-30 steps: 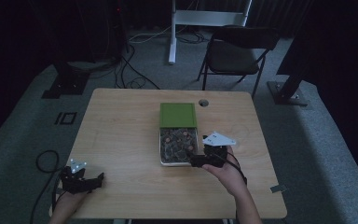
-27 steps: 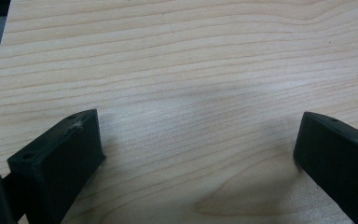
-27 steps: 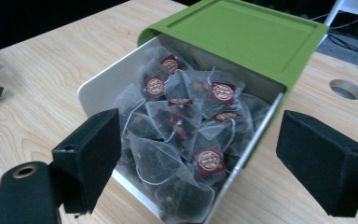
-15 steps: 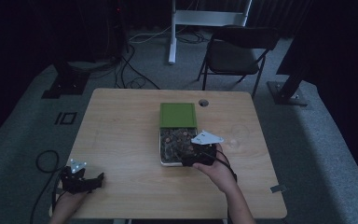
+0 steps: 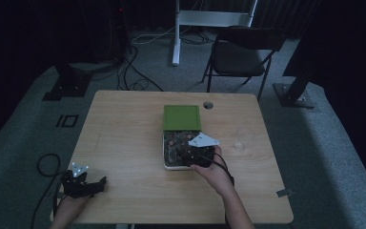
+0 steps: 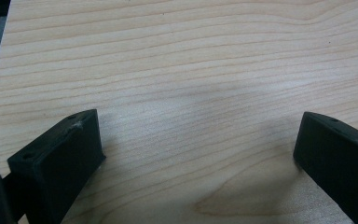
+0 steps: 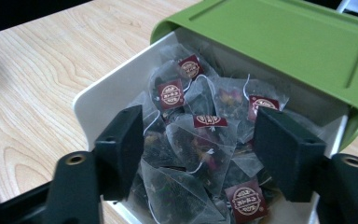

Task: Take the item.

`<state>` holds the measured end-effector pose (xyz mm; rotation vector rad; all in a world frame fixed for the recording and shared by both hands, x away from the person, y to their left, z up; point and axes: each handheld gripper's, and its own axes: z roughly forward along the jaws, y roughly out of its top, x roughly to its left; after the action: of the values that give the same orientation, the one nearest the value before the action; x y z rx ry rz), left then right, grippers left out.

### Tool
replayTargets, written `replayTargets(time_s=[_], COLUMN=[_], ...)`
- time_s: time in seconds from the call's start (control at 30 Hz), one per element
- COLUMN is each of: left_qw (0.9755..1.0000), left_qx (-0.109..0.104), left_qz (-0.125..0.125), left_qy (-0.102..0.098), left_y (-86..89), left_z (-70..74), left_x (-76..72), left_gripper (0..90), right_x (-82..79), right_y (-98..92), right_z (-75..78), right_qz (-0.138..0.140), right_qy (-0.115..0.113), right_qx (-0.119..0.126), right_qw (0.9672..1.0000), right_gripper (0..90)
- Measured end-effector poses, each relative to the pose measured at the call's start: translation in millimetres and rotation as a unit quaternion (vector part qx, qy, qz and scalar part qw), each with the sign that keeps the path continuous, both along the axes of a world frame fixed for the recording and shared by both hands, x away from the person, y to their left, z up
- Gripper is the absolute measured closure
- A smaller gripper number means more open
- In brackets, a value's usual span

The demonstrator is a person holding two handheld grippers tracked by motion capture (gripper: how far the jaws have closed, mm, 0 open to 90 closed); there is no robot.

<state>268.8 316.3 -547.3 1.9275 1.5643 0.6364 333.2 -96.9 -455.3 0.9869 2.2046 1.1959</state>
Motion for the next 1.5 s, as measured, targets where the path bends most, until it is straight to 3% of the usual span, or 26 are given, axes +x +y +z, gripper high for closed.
replayTargets(time_s=[0.33, 0.6, 0.7, 0.87, 1.23, 1.5], left_qw=[1.0000, 1.0000, 1.0000, 1.0000, 1.0000, 1.0000], left_qx=[0.000, 0.000, 0.000, 0.000, 0.000, 0.000], left_qz=[0.000, 0.000, 0.000, 0.000, 0.000, 0.000], left_qy=[0.000, 0.000, 0.000, 0.000, 0.000, 0.000], left_y=[0.0, 0.0, 0.0, 0.0, 0.0, 0.1], left_z=[0.0, 0.0, 0.0, 0.0, 0.0, 0.0], left_x=[0.0, 0.0, 0.0, 0.0, 0.0, 0.0], left_gripper=[1.6, 1.6, 1.6, 1.7, 1.6, 1.6], right_x=[3.8, 2.6, 3.3, 4.2, -0.5, -2.4], right_y=[6.2, 12.1, 12.1, 8.3, 6.7, 0.7], right_z=[-10.6, -16.6, -17.7, -16.8, -4.5, 7.2], right_qz=[-0.023, -0.024, -0.028, -0.027, -0.004, 0.000], right_qy=[0.013, 0.022, 0.021, 0.023, 0.016, 0.008], right_qx=[-0.005, -0.016, -0.021, -0.010, -0.001, 0.025], right_qw=[0.9996, 0.9993, 0.9992, 0.9993, 0.9999, 0.9997], right_gripper=[44.5, 53.9, 63.6, 88.0, 90.0, 90.0])
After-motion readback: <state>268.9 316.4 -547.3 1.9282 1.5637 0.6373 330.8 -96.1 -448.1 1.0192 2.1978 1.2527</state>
